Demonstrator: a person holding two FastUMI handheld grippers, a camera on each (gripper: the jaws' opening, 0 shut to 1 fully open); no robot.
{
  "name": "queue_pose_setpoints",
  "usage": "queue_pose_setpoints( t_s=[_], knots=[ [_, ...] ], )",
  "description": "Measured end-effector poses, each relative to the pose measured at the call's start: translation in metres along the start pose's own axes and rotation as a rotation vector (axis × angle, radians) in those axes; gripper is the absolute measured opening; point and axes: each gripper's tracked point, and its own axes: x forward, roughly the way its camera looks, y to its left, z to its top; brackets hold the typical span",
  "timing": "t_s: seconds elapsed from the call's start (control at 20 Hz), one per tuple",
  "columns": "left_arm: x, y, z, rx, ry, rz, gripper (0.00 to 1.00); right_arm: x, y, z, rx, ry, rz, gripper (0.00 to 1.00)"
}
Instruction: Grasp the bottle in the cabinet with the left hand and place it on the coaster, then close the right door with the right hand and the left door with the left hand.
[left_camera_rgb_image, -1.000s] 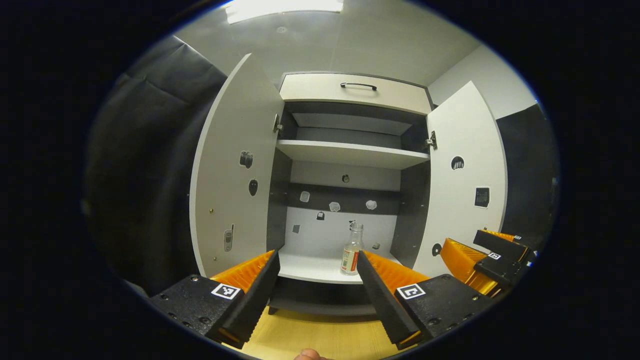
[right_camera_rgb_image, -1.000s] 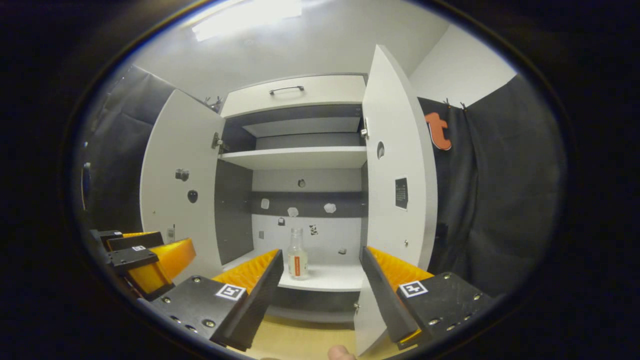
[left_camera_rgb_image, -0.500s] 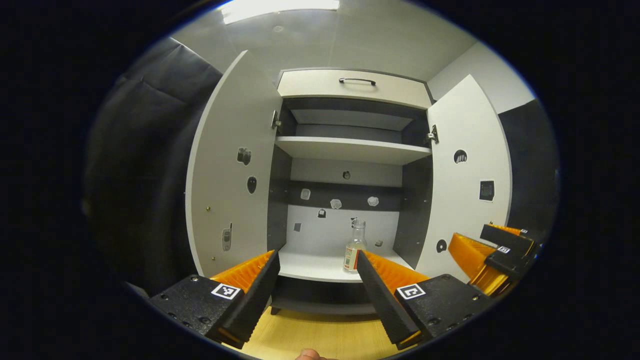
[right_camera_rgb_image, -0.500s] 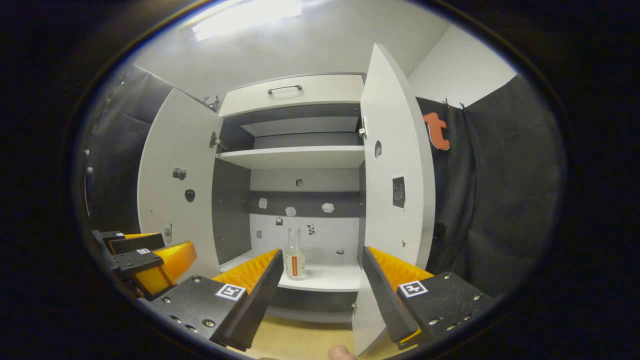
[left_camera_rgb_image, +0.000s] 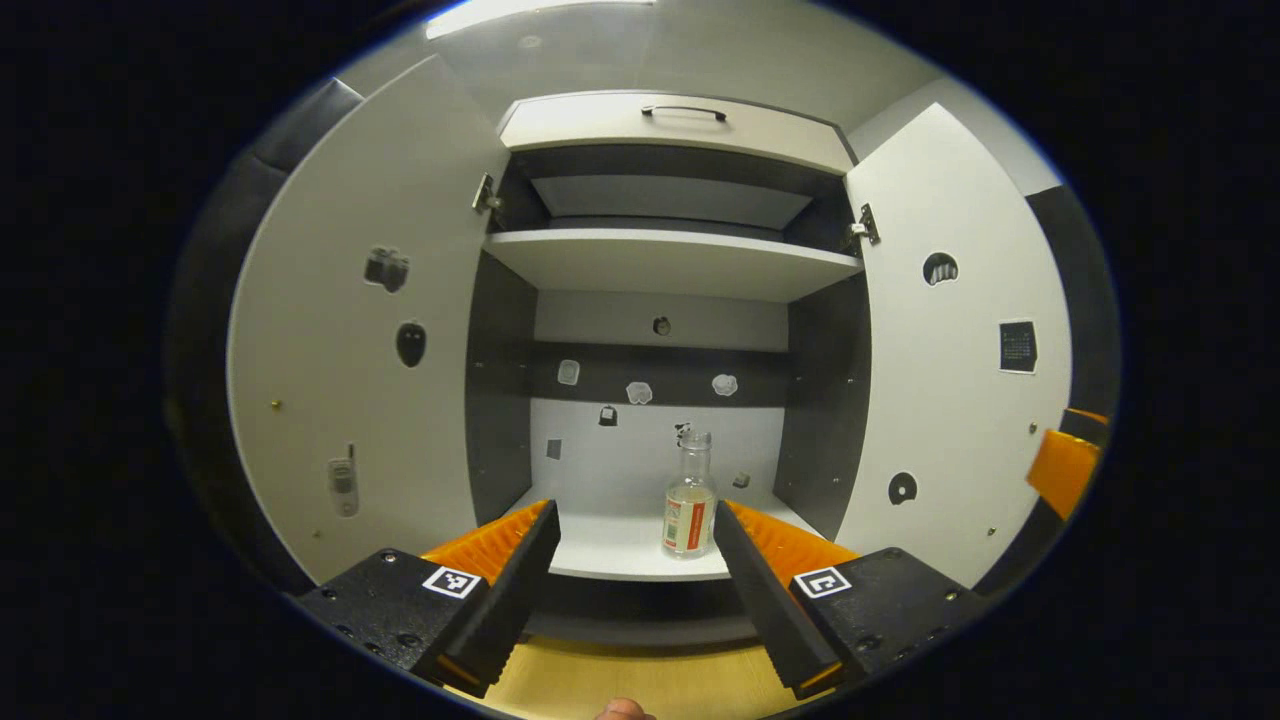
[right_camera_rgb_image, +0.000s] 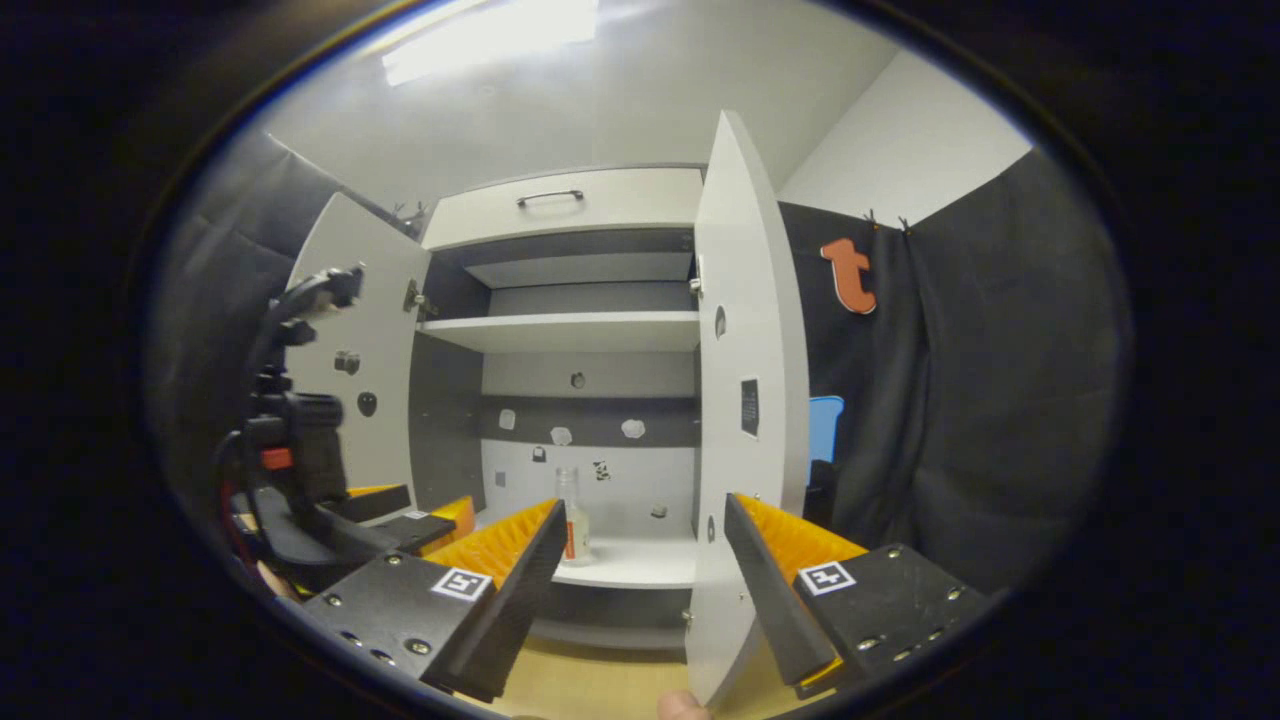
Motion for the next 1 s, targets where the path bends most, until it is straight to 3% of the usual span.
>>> queue_pose_setpoints(
  t_s=[0.3, 0.8, 1.0],
  knots=[
    [0.085, -0.027, -0.014, 0.016, 0.021, -0.063, 0.98, -0.012, -0.022, 0.008, -0.013, -0.017, -0.090, 0.96],
    [0.194, -0.052, -0.043, 0.043, 0.063, -0.077, 0.97, -0.024, -0.067, 0.014, -0.026, -0.024, -0.264, 0.96],
    [0.219, -0.052, -0.056, 0.031, 0.108, -0.066, 0.86, -0.029, -0.078, 0.015, -0.033, -0.027, -0.300, 0.93]
  ],
)
